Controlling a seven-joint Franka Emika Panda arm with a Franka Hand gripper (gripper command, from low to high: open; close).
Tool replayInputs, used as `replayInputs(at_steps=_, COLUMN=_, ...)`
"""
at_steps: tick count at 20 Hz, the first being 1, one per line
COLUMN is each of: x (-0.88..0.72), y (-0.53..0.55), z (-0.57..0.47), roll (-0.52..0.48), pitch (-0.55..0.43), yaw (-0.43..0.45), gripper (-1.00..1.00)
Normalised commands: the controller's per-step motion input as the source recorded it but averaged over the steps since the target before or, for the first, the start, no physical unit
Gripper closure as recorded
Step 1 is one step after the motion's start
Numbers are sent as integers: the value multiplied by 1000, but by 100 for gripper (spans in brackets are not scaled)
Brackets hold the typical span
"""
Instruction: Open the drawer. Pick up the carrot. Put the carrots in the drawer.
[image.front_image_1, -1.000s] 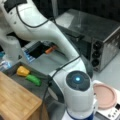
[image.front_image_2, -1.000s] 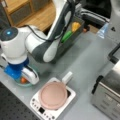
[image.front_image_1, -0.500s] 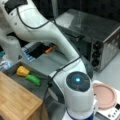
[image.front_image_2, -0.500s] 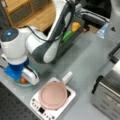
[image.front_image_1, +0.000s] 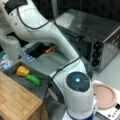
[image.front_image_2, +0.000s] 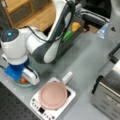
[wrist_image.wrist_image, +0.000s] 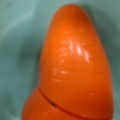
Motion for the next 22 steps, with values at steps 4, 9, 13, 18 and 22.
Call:
replayInputs(at_steps=4, x=-37, y=281, z=-177, roll=-122, pitch=107, yaw=-61, gripper=-100)
replayInputs(at_steps=9, x=-78, y=320, z=-179, roll=-129, pitch=93, yaw=-32, gripper=-100)
replayInputs(at_steps=13, x=-95, y=353, z=-258, roll=-127, pitch=58, yaw=-42, gripper=100)
replayInputs(at_steps=18, x=-111, y=366, z=-276, roll=-120, pitch=22, yaw=-50, gripper=100)
replayInputs(at_steps=22, x=-187, y=395, z=-353, roll=-97, pitch=-14, yaw=-60, gripper=100)
